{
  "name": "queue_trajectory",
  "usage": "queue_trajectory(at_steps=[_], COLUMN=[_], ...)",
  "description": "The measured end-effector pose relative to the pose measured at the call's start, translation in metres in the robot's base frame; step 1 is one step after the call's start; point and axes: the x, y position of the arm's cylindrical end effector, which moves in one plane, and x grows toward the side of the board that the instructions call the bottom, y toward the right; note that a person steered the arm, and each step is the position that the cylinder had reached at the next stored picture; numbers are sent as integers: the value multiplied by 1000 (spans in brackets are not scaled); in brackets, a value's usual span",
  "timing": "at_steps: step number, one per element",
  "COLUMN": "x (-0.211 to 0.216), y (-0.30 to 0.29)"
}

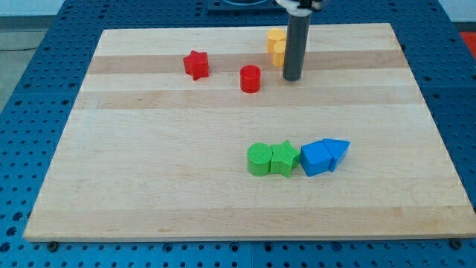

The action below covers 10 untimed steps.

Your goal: Move the red circle into the red star

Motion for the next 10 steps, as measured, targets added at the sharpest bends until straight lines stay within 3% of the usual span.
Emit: queue_trajectory(at_steps=[1,4,6,7,10], x=[19,-10,-3,-6,-34], y=[-8,-105,-95,-61,-74])
